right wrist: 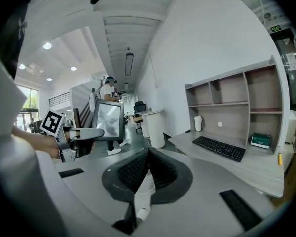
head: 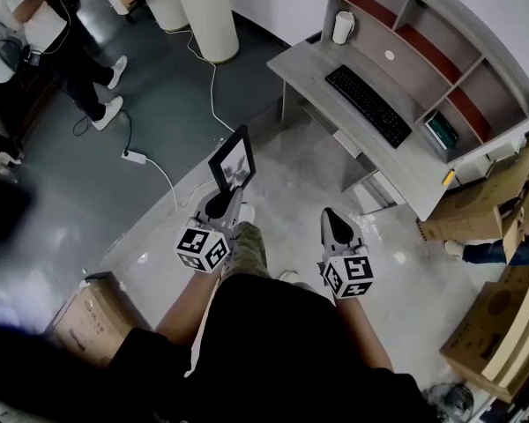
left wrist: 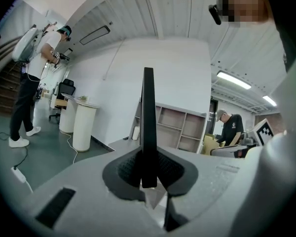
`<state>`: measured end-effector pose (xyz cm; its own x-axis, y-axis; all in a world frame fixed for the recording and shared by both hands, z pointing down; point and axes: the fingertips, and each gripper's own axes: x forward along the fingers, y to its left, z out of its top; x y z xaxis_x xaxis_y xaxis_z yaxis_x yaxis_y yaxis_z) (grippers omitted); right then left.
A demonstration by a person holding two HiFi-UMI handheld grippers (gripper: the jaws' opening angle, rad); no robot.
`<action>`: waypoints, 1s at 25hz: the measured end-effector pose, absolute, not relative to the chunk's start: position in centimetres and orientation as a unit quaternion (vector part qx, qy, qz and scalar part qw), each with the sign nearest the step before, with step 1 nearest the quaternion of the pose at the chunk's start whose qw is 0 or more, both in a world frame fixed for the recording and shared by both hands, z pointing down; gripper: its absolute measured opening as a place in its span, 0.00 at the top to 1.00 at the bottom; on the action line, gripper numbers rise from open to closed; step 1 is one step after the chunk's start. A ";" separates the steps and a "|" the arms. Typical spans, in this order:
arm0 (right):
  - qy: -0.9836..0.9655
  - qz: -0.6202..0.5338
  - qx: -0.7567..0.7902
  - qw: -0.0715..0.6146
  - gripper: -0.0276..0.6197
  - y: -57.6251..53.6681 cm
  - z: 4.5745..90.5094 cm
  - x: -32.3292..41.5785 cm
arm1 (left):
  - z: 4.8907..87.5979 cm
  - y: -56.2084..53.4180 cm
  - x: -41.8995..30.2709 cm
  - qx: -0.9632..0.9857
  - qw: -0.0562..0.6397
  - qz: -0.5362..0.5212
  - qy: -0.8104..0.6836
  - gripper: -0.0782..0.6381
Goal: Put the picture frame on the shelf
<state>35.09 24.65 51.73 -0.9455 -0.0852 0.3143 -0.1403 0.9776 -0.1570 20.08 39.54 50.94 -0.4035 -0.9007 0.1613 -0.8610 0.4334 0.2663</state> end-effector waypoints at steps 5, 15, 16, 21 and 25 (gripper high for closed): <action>-0.981 0.075 0.065 0.168 0.94 22.8 51.7 29.4 | 51.8 37.2 13.6 0.530 0.151 -0.074 -0.831 0.82; -0.978 0.084 0.097 0.162 0.94 20.5 50.9 13.8 | 53.0 34.8 0.0 0.548 0.175 -0.107 -0.811 0.82; -0.979 0.084 0.097 0.160 0.94 20.8 50.6 12.2 | 52.8 34.7 -1.1 0.554 0.175 -0.106 -0.807 0.82; -0.979 0.087 0.103 0.151 0.94 21.5 49.6 4.8 | 52.2 33.9 -6.6 0.585 0.176 -0.099 -0.786 0.82; -0.977 0.085 0.121 0.152 0.94 21.6 49.3 1.3 | 52.0 33.6 -10.1 0.604 0.178 -0.097 -0.771 0.82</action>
<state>1.32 21.56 49.34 -0.9248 -0.2102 0.3170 -0.2619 0.9563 -0.1300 -10.10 33.57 52.04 -0.2076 -0.9654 0.1580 -0.8965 0.2524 0.3640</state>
